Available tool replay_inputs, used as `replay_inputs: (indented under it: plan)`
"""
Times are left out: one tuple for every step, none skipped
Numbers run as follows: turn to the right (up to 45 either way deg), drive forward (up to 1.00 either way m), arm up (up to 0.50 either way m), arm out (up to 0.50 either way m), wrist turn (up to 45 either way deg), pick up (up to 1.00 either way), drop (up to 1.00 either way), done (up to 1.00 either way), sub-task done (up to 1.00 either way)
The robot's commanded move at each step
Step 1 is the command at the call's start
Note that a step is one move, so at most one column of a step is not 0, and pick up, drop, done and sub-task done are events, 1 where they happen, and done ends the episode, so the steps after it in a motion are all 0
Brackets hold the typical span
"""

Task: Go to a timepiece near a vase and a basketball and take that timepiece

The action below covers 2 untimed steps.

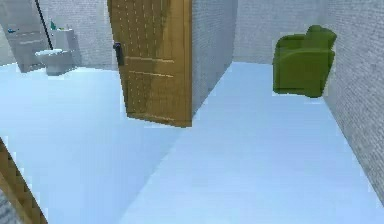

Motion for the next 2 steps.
replay_inputs:
  plan:
    - [0.0,0.70,0.00,0.00,0.0,0.00,0.00,0.00,0.00]
    - [-9.0,0.00,0.00,0.00,0.0,0.00,0.00,0.00,0.00]
